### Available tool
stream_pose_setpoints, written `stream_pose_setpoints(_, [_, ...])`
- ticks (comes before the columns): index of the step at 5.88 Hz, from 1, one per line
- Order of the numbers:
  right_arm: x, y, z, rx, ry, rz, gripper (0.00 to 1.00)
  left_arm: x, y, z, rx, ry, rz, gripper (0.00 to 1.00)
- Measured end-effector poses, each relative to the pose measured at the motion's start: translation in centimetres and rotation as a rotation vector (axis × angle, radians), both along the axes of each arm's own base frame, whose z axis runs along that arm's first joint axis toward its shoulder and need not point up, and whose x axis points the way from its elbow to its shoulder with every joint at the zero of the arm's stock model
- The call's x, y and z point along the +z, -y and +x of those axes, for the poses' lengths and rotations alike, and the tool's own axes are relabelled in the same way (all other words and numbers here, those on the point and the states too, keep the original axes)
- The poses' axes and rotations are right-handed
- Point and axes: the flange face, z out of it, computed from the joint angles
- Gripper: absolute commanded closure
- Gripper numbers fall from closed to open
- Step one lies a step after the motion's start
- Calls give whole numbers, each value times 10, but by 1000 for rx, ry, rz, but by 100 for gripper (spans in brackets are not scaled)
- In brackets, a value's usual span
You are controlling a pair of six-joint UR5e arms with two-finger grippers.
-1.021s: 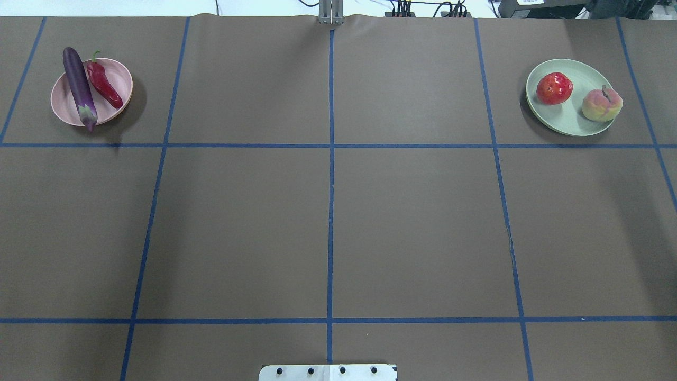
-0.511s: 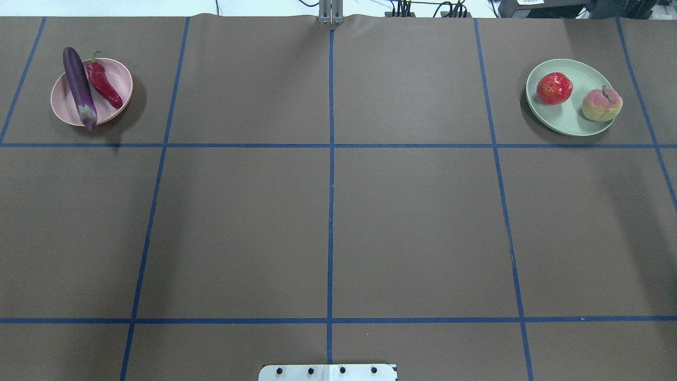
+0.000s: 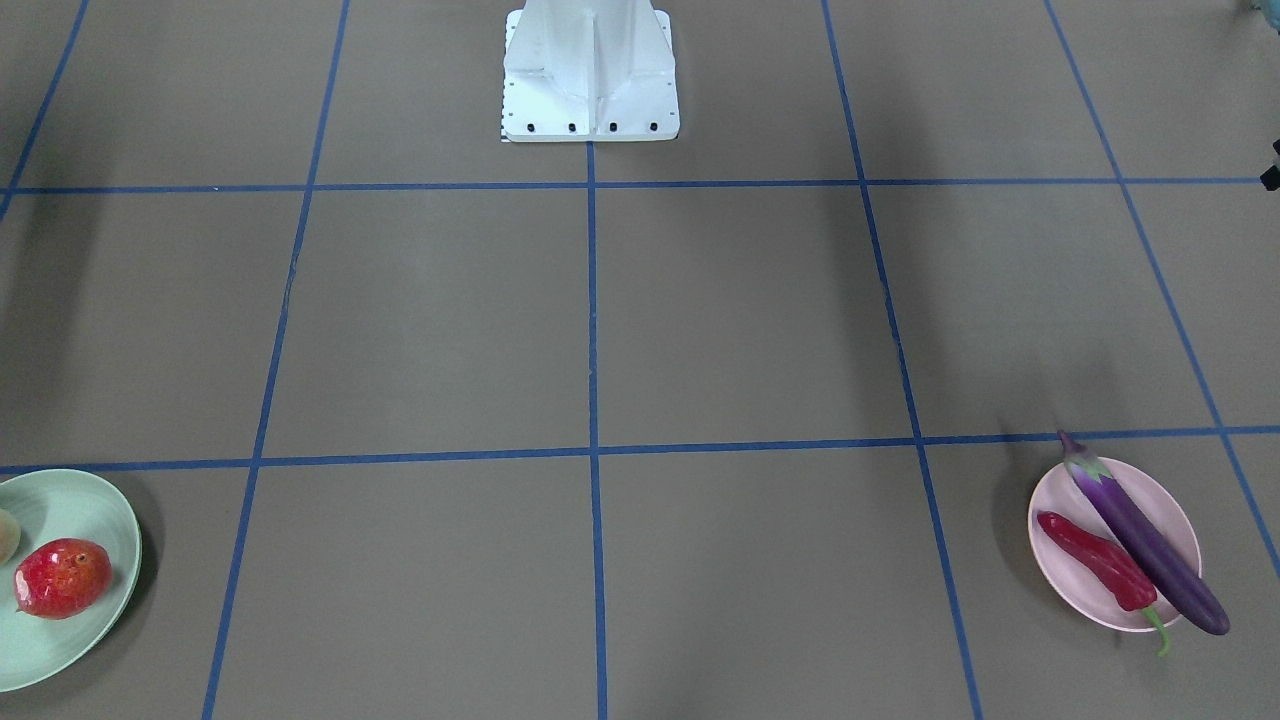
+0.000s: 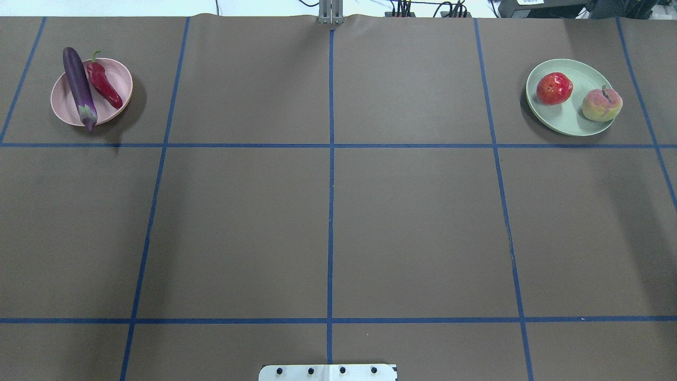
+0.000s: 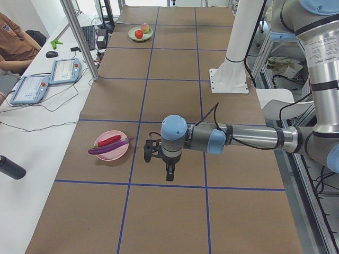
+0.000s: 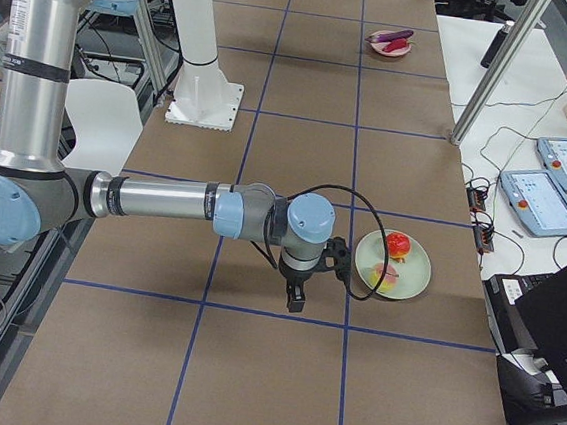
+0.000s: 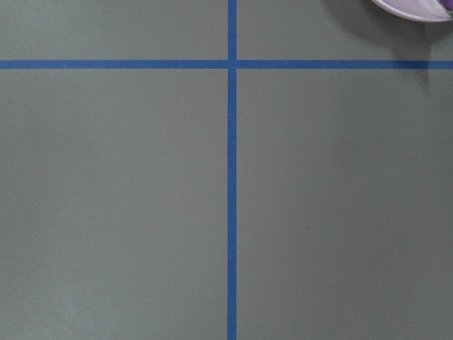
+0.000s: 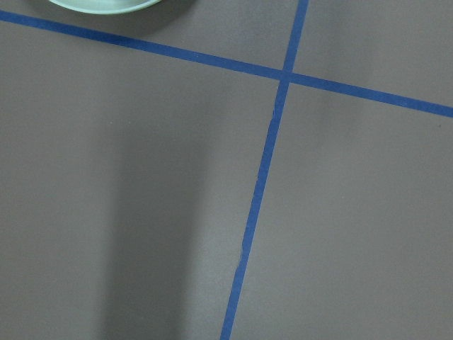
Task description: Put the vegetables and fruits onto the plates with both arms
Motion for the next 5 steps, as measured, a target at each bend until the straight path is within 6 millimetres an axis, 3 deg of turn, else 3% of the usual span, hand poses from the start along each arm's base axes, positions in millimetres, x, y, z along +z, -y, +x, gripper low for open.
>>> stream_pose_setpoints(2, [3, 0, 1, 7, -3, -10, 0, 2, 14, 0, 0, -2, 8, 0])
stream_pose_setpoints(5, [-8, 8, 2, 83, -11, -59, 0, -4, 18, -1, -5, -3, 19, 0])
